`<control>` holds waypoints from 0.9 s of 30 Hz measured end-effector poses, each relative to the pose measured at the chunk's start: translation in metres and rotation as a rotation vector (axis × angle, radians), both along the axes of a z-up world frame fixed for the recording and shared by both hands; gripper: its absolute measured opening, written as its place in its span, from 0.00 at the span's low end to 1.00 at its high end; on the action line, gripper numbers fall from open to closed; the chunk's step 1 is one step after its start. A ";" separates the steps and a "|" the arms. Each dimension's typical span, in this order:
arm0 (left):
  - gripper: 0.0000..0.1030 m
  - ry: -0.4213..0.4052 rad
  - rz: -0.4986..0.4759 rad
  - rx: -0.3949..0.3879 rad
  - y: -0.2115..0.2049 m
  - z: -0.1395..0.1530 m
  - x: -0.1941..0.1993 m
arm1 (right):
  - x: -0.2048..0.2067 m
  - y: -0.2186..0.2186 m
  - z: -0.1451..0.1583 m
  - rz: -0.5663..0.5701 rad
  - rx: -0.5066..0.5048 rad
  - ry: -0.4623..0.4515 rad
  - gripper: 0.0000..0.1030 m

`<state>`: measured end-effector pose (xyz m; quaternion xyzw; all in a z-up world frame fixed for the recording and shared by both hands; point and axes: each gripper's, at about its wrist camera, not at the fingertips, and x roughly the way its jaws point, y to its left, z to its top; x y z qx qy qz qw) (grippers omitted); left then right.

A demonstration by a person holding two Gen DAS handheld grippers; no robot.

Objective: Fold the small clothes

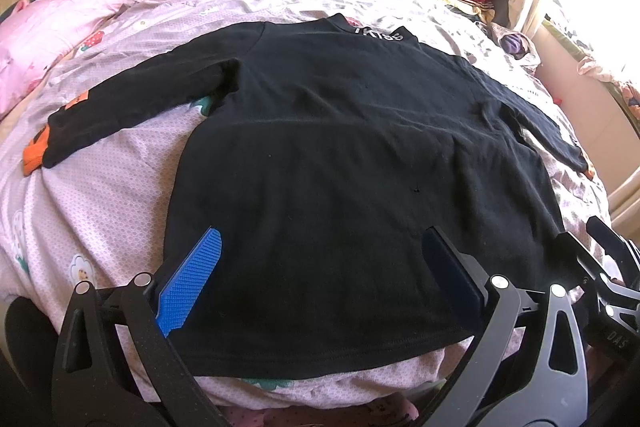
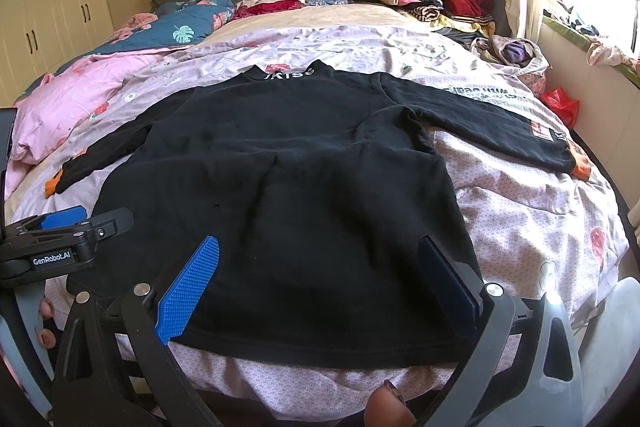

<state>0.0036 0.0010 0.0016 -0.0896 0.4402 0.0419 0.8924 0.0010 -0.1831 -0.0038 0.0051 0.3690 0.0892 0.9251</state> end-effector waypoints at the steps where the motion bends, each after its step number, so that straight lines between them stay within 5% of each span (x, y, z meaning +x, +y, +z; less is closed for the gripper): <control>1: 0.92 -0.001 0.000 -0.001 0.000 0.000 0.000 | 0.000 0.000 0.000 0.000 -0.001 0.001 0.96; 27: 0.92 -0.005 0.001 -0.004 0.002 0.002 -0.001 | 0.001 0.003 0.002 0.000 0.002 0.002 0.96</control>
